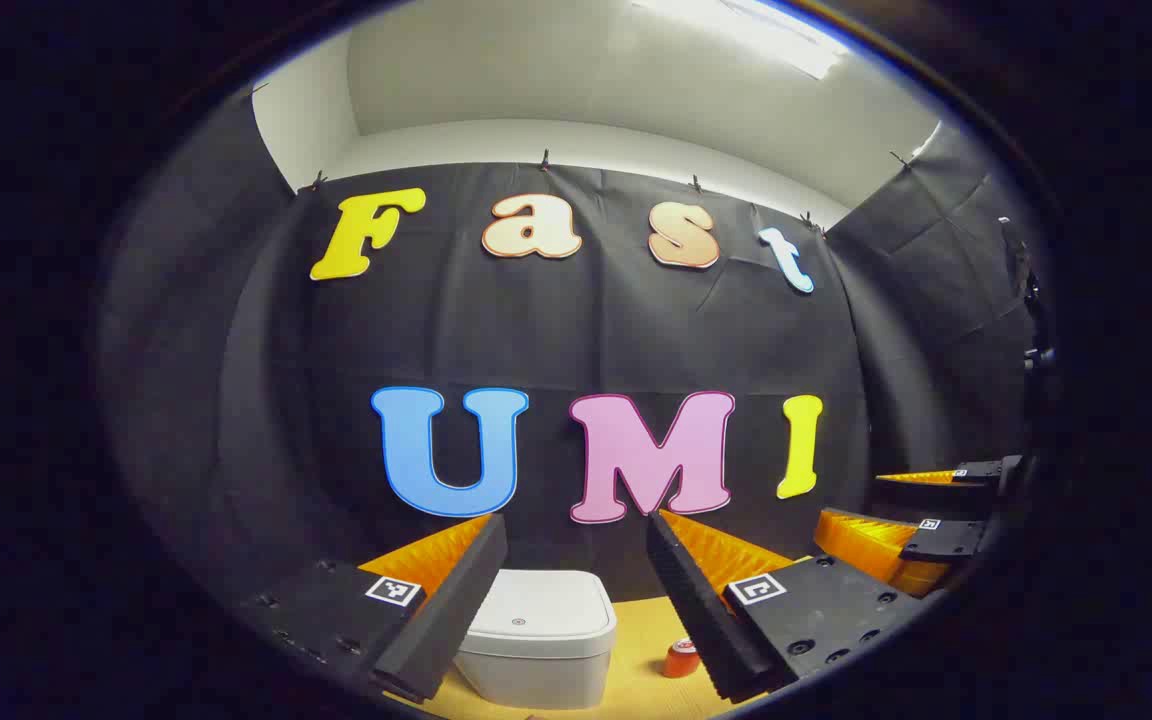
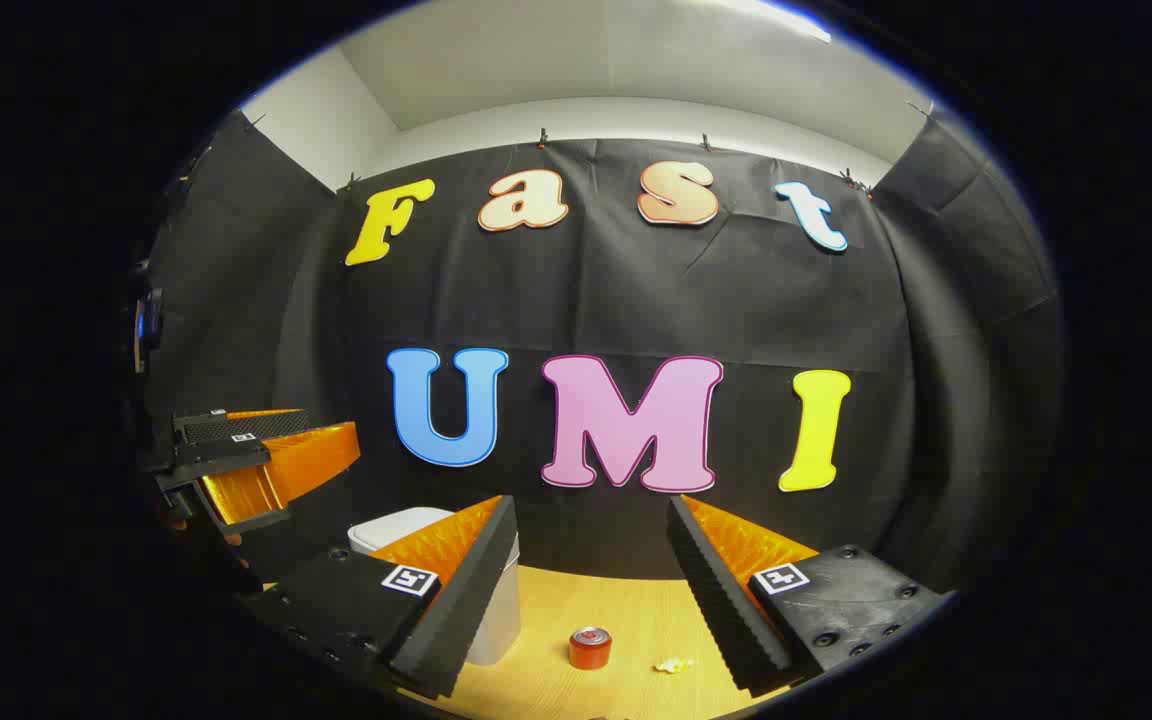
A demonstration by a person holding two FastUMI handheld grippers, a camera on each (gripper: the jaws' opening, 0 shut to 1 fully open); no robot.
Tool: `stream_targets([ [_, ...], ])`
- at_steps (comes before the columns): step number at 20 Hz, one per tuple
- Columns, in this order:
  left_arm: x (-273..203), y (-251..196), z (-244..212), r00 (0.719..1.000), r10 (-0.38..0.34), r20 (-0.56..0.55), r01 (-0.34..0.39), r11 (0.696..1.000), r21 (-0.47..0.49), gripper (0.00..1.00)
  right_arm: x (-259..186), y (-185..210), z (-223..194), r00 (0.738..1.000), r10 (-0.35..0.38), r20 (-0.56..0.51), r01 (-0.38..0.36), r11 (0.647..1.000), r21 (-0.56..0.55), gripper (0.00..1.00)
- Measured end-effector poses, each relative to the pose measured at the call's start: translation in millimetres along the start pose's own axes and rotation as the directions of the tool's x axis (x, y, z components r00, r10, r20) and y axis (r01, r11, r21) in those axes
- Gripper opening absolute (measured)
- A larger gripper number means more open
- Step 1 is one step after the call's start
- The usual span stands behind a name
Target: Press the lid of the desktop garbage bin to open it, pick up the crumpled paper on the desktop and throw it into the bin, then pick up the pop can on the desktop and drop it into the bin, and finally close the garbage bin lid.
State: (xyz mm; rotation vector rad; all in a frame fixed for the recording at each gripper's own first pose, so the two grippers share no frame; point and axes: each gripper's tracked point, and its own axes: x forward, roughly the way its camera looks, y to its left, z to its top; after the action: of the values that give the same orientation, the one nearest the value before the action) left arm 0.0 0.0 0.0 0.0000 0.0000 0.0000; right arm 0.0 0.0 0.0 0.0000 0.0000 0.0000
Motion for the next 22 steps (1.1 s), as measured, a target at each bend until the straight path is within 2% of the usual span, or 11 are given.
stream_targets([
  [10, -6.9, -14.5, -21.4, 0.997, -0.043, -0.063, 0.039, 0.998, -0.053, 0.96, -23.7, -28.0, -4.6, 0.994, -0.1, -0.042, 0.1, 0.995, -0.017, 0.96],
  [12, -6.9, -20.3, -24.2, 0.995, -0.059, -0.076, 0.052, 0.995, -0.09, 0.96, -24.8, -45.3, -4.1, 0.987, -0.15, -0.048, 0.149, 0.988, -0.038, 0.96],
  [13, -7.0, -21.5, -23.4, 0.995, -0.063, -0.074, 0.055, 0.993, -0.107, 0.95, -27.6, -55.6, -2.0, 0.983, -0.18, -0.042, 0.179, 0.983, -0.042, 1.0],
  [15, -7.0, -23.5, -22.4, 0.995, -0.067, -0.068, 0.06, 0.992, -0.107, 0.96, -32.3, -64.3, 2.7, 0.977, -0.211, -0.032, 0.21, 0.977, -0.022, 0.98],
  [22, -8.1, -27.4, -30.8, 0.993, -0.07, -0.096, 0.062, 0.994, -0.085, 0.95, -39.4, -70.8, 2.4, 0.976, -0.218, -0.023, 0.217, 0.975, -0.054, 0.98],
])
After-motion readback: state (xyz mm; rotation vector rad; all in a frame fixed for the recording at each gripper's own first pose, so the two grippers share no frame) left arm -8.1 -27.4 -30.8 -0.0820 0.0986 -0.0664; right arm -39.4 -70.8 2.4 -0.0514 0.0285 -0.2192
